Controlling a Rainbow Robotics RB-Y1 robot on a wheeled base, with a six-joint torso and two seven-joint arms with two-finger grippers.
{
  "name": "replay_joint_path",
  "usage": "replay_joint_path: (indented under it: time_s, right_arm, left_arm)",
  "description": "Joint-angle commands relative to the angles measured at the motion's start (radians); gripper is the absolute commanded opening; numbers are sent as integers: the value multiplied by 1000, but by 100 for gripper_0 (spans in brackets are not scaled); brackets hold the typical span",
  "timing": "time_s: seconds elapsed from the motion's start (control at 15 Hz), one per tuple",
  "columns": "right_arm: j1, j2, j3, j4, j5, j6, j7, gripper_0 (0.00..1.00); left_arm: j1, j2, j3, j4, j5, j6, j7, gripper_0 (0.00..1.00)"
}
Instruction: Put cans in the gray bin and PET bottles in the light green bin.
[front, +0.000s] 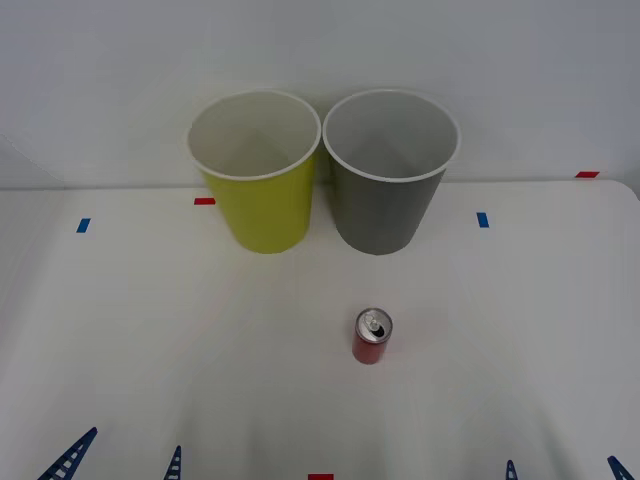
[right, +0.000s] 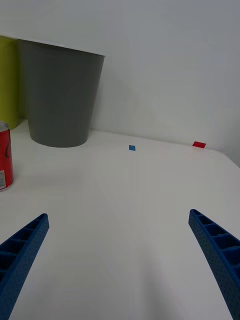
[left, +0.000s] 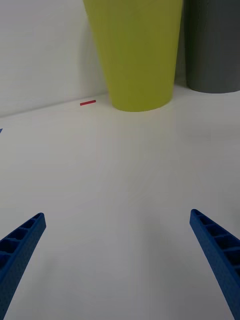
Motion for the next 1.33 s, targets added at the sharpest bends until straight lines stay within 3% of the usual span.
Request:
replay_joint_path:
  time_s: [0.07,0.93,1.33]
  right_arm:
    - [0,0,0,0,0,0,0,97]
    - [-17,-2,21,35,-3,8,-2,100]
    - [-66,-126,103,37,-43,-32,-15,100]
  left_arm:
    - [0,0,0,0,0,0,0,100]
    - [0,0,0,0,0,0,0,100]
    - [0,0,0,0,0,0,0,100]
